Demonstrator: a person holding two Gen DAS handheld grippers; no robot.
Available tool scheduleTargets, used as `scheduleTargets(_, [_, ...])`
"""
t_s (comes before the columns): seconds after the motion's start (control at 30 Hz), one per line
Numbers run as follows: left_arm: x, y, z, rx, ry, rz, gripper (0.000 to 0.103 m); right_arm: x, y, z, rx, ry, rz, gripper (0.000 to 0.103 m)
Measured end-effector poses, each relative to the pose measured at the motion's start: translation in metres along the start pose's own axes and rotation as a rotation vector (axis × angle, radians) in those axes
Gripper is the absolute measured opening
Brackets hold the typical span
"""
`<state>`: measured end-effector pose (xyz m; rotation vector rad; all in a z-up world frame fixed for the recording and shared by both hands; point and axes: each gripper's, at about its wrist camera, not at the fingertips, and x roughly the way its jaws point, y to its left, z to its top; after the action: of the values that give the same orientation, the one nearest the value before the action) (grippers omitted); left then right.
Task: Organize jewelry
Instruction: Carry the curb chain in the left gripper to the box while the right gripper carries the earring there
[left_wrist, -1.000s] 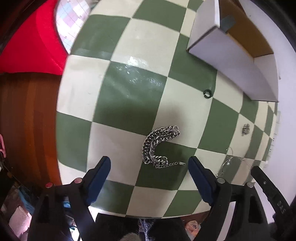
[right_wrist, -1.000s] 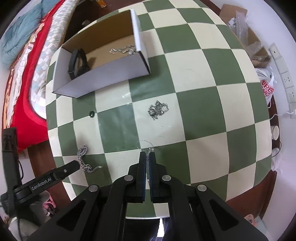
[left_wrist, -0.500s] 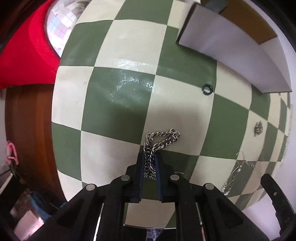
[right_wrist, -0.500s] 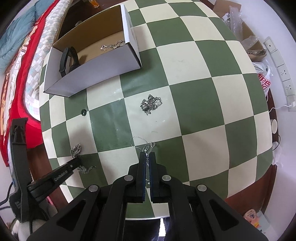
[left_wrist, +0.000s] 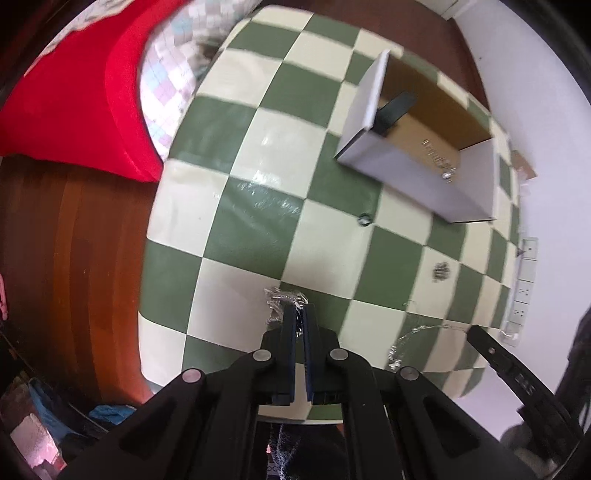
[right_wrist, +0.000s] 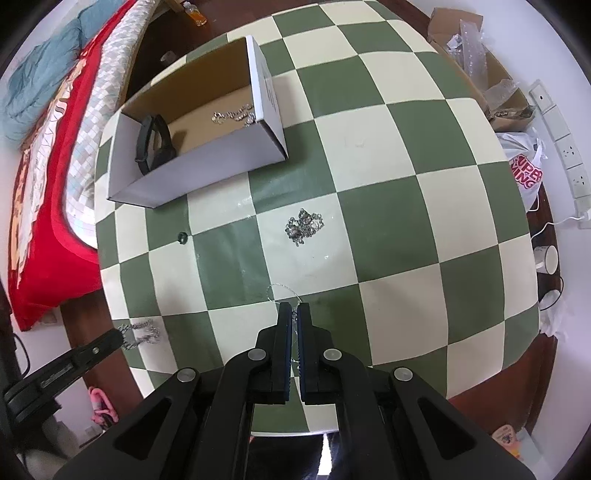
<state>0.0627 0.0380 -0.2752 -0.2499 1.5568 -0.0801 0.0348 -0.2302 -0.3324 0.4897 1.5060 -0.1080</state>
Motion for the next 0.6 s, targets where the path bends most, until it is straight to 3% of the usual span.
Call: scheduleTargets(0.6, [-0.094,-0.017,0.024,0.098,-0.142,-0.096,0.001,-0.081,0.018,0.029,-0.016,-0.107,0.149,0.003])
